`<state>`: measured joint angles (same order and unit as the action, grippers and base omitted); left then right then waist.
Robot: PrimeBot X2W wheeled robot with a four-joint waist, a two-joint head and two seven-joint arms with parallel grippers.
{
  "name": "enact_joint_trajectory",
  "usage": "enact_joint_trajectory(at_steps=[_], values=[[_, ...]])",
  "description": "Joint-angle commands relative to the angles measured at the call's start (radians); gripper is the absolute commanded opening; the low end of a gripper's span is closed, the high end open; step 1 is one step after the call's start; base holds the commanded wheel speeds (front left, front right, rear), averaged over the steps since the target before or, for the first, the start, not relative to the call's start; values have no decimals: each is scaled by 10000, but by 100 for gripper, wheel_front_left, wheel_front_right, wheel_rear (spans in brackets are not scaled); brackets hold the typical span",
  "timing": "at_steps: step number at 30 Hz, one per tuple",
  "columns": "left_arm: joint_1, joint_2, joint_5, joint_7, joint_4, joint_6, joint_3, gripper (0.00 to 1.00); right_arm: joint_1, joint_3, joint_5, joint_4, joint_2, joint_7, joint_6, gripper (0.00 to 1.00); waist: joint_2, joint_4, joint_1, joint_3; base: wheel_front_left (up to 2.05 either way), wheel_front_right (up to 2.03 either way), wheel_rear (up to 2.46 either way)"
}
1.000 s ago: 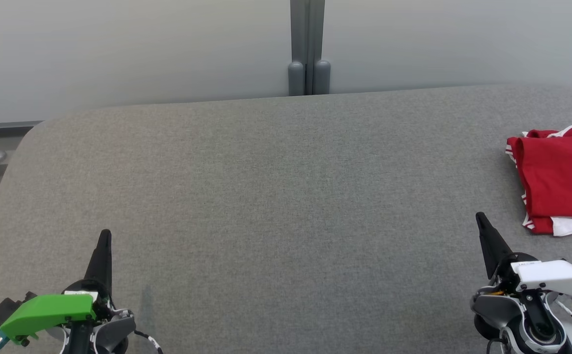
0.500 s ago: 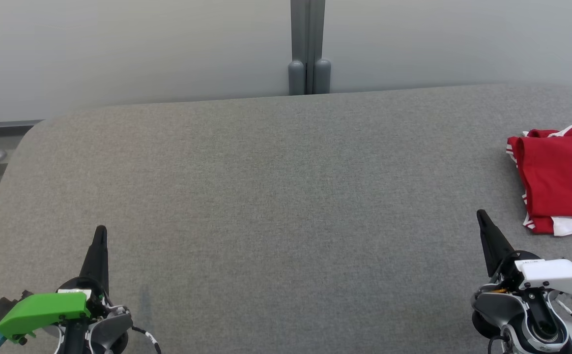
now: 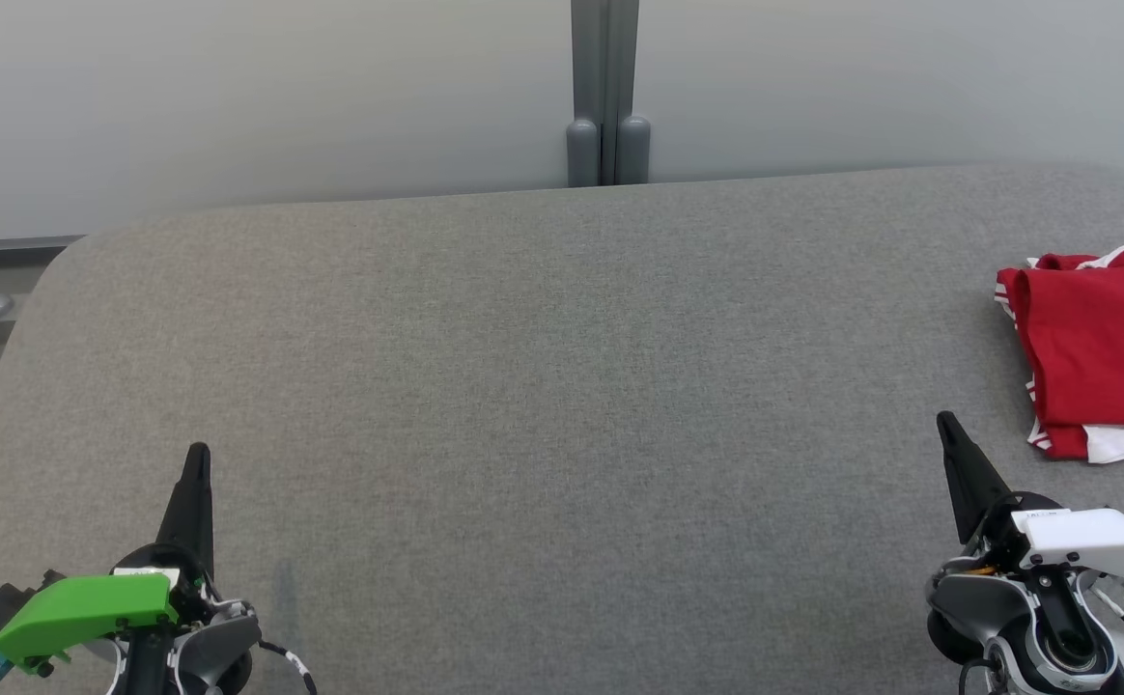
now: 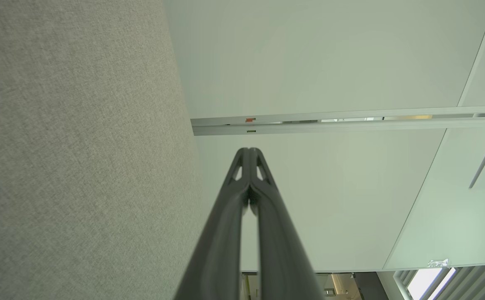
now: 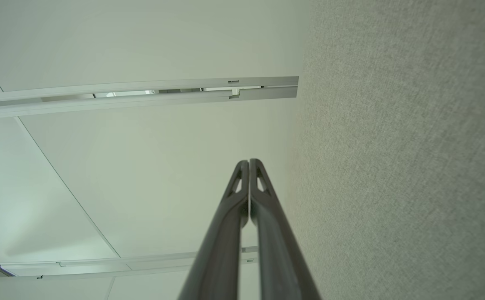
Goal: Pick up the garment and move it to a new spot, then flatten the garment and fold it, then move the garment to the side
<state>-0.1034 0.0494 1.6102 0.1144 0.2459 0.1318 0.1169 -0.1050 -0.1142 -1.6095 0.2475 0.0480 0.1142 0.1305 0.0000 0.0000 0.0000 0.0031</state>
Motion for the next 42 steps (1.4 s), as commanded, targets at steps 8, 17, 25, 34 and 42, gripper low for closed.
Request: enact_joint_trajectory(at_steps=[8,17,25,34,42], values=[[-105,5,36,38,-19,17,18,0,-66,-15,-65,-56,41,22,4,0,0,0,0,0,0,0,0],[-104,5,38,35,-19,17,15,0,-65,-15,-66,-54,41,22,4,0,0,0,0,0,0,0,0],[-104,5,40,33,-19,17,13,0,-65,-15,-66,-54,41,22,4,0,0,0,0,0,0,0,0],[-104,6,42,32,-19,17,10,0,-65,-14,-66,-54,41,21,4,0,0,0,0,0,0,0,0],[-103,6,43,30,-20,17,9,0,-66,-14,-66,-54,41,21,4,0,0,0,0,0,0,0,0]])
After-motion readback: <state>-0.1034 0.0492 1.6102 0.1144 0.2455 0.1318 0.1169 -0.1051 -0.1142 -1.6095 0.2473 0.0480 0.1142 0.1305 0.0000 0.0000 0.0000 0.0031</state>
